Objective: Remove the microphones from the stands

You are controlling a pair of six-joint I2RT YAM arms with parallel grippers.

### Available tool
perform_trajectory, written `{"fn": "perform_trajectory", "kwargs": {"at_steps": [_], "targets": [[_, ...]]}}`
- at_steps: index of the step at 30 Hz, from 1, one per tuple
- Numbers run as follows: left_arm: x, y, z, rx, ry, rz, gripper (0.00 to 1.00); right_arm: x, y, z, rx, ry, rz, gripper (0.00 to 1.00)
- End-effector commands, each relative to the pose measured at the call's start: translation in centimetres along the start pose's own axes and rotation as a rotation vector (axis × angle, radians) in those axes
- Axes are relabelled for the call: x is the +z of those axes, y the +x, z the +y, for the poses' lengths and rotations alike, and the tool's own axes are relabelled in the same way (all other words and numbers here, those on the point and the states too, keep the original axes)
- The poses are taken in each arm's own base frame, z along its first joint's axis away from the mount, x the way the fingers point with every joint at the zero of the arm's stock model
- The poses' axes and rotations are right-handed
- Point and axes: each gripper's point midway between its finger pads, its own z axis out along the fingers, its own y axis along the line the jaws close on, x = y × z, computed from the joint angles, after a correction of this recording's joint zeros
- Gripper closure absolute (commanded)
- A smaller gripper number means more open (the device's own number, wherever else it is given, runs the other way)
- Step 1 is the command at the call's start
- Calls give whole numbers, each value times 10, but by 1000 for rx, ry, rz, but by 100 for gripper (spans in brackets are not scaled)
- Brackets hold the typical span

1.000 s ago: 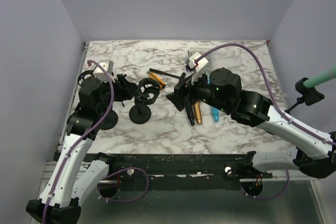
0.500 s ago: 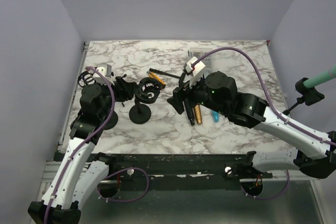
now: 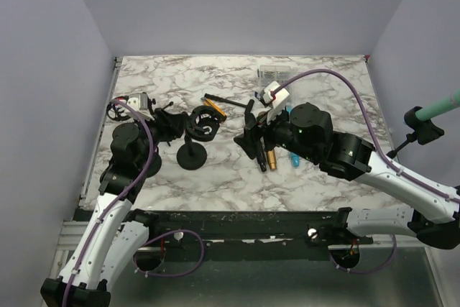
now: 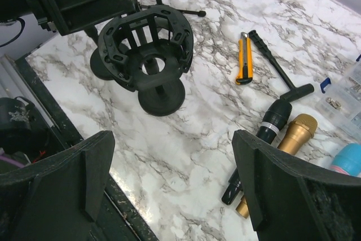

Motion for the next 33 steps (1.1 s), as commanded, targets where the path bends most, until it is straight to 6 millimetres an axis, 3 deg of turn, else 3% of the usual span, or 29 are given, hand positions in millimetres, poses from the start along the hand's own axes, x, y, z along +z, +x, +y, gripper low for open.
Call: {"fn": "perform_trajectory", "kwargs": {"at_steps": [1,16,23,26,28,30,33], "targets": [[-31,130,77,-40,-284,425,47,-4,1,-2,7,9,-27,6],[-43,159,103,-128,-421,443,51,-8,10,0,10,-16,-39,6],[-42,154,107,-121,-449,427,49,-8,12,4,7,-44,-50,6],[-36,136,94,-113,-399,393,44,-8,14,6,5,-56,-48,6],[-30,112,71,-107,-326,385,32,-10,14,6,7,-57,-51,6],[-25,79,47,-98,-272,374,20,-11,15,5,11,-57,-57,6],[-22,21,14,-58,-204,306,10,-13,18,5,21,-58,-56,6]]}}
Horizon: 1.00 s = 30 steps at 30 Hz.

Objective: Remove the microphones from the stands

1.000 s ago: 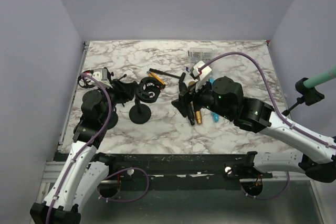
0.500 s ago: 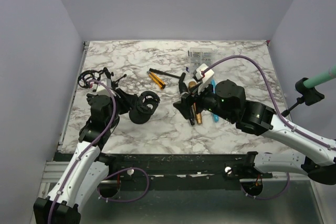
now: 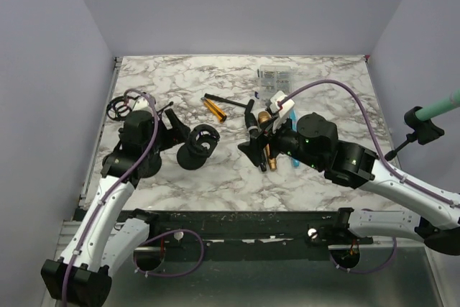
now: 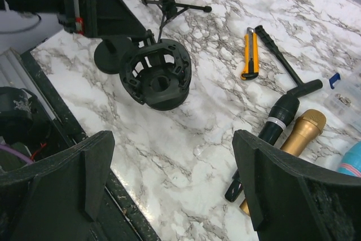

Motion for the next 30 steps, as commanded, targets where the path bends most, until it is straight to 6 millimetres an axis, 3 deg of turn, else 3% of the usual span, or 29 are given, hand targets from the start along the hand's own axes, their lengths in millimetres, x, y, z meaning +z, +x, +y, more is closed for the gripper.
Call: {"fn": "perform_trajectory", "kwargs": {"at_steps": [1,3,7,15,21,24,30], "targets": [[-36,-48,-38,94,45,0,7,-7,-4,5,20,-28,-38,6],[-53,-78,-58,128,80,-51,3,-9,-1,2,27,-17,-35,6],[-79,-111,-92,175,178,-111,1,-13,3,-3,36,6,-33,6],[-94,-125,-132,221,380,-174,2,-18,17,-21,73,111,-8,6],[-97,-130,-155,301,513,-214,2,-32,33,-56,138,312,4,6],[-94,-130,-163,330,558,-216,2,-52,40,-89,193,516,-4,6],[-80,-119,-165,380,602,-190,1,-131,36,-151,360,942,-149,0]]}}
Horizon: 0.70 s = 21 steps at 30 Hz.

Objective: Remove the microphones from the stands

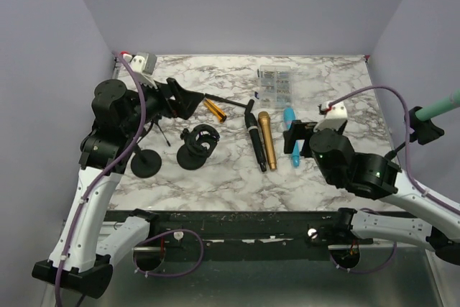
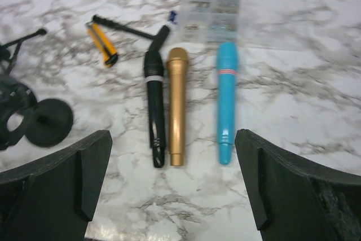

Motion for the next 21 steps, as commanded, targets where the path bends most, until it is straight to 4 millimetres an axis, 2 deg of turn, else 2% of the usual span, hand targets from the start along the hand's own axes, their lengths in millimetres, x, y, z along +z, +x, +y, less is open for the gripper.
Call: {"fn": "perform_trajectory", "kwargs": {"at_steps": [1,4,8,12,15,18,21], "targets": [[9,9,-7,73,85,6,2,-37,-25,-92,212,393,-162,0],[11,22,-7,93,91,6,1,-59,-32,-123,320,474,-231,1],[15,46,0,107,94,34,2,-63,-37,-127,296,483,-231,2],[19,65,5,121,79,61,2,-46,-31,-113,178,534,-192,0],[18,72,1,131,88,76,1,-32,-25,-108,119,588,-178,0],[15,75,-5,182,83,76,1,-15,-17,-116,103,677,-150,0],[12,77,-4,218,54,64,2,13,-14,-128,72,705,-67,0]]}}
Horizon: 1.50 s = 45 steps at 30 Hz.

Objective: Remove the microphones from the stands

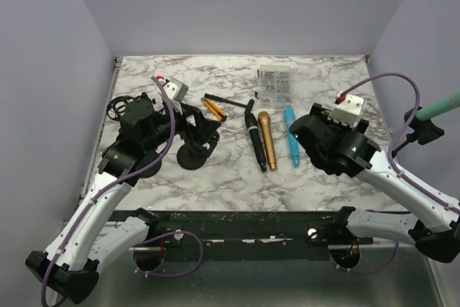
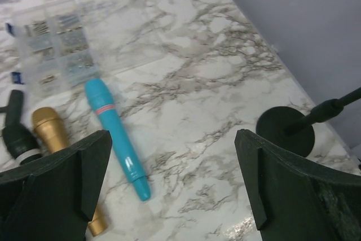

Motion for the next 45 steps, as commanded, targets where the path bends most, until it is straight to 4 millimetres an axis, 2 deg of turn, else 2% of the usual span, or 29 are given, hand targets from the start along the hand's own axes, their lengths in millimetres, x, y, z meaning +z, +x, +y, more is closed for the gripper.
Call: {"fn": "perform_trajectory", "kwargs": {"at_steps": [1,6,9,11,14,19,23,29,33,38,40,45], "targets": [[-9,-10,2,100,-65,-63,2,34,-4,-3,-6,59,28,0],[-15,-12,-2,119,-68,-95,1,52,-14,-15,-17,138,22,0],[-18,-14,-4,126,-69,-112,1,69,-20,-37,-17,233,46,0],[-21,-16,-3,129,-79,-122,1,75,-31,-55,-1,293,39,0],[-25,-18,-3,131,-88,-138,1,68,-59,-79,26,375,-13,0],[-26,-19,-6,128,-77,-145,1,40,-109,-116,93,484,-127,0],[-27,-19,-7,129,-76,-147,2,24,-130,-136,115,543,-183,0],[-26,-18,-7,127,-72,-144,1,14,-145,-153,113,596,-224,0],[-25,-17,-9,125,-65,-138,1,17,-146,-164,109,659,-225,1],[-24,-16,-10,126,-60,-136,1,44,-135,-174,118,677,-179,0],[-24,-15,-10,127,-58,-135,1,56,-130,-184,137,696,-155,0],[-23,-13,-10,132,-61,-130,2,76,-128,-192,165,700,-162,0]]}}
